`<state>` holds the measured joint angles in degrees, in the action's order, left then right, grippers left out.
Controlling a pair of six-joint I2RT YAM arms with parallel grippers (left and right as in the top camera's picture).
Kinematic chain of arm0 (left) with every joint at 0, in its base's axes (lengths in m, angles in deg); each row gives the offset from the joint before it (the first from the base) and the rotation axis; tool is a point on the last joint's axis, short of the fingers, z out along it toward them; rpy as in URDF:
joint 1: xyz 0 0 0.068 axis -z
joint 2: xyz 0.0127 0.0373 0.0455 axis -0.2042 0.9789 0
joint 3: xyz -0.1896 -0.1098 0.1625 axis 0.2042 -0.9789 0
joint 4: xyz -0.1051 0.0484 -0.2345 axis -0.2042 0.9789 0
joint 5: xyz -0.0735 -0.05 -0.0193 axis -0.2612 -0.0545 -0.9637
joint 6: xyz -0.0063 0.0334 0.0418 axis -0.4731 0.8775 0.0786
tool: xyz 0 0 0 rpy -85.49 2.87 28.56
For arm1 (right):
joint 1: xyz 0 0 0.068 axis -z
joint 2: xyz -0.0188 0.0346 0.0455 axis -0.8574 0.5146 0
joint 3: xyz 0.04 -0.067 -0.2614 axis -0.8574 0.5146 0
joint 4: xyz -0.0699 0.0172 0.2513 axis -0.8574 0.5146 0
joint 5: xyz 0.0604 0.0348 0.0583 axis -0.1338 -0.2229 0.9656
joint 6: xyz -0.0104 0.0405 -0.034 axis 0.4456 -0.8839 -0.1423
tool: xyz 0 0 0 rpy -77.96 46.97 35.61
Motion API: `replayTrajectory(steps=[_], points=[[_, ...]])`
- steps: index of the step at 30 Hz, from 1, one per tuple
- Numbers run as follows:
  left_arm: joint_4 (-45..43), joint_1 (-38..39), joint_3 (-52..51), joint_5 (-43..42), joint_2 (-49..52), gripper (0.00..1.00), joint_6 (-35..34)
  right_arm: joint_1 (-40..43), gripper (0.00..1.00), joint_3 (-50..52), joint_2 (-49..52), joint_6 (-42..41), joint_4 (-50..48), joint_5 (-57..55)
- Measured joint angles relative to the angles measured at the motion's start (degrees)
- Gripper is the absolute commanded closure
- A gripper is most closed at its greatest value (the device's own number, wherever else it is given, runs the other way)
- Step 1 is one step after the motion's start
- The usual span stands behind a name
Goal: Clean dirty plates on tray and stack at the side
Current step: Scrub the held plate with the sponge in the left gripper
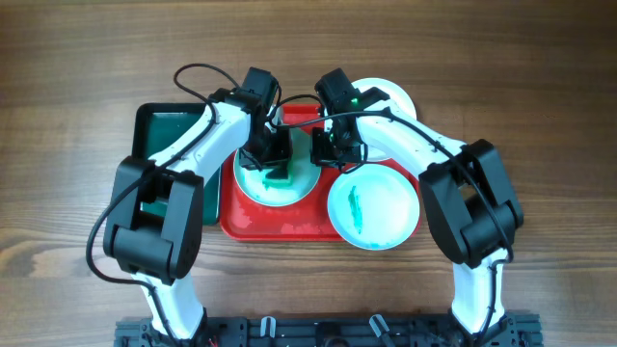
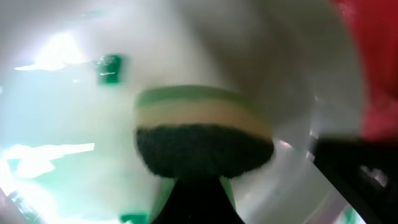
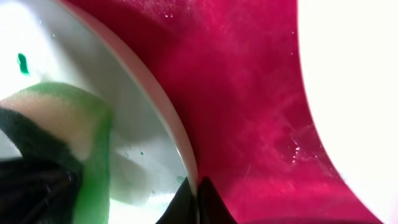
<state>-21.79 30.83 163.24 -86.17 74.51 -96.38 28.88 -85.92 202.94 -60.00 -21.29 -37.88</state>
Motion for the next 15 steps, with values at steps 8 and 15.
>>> replayTrajectory(steps=[8, 15], points=[[0.5, -0.4, -0.5, 24.2, 0.0, 0.96, -13.3, 0.1, 0.96, 0.0, 0.0, -0.3, -0.3, 1.2], [-1.8, 1.2, -2.6, 24.7, -0.4, 0.96, -11.5, 1.3, 0.96, 0.2, 0.0, -0.1, -0.7, 4.0]])
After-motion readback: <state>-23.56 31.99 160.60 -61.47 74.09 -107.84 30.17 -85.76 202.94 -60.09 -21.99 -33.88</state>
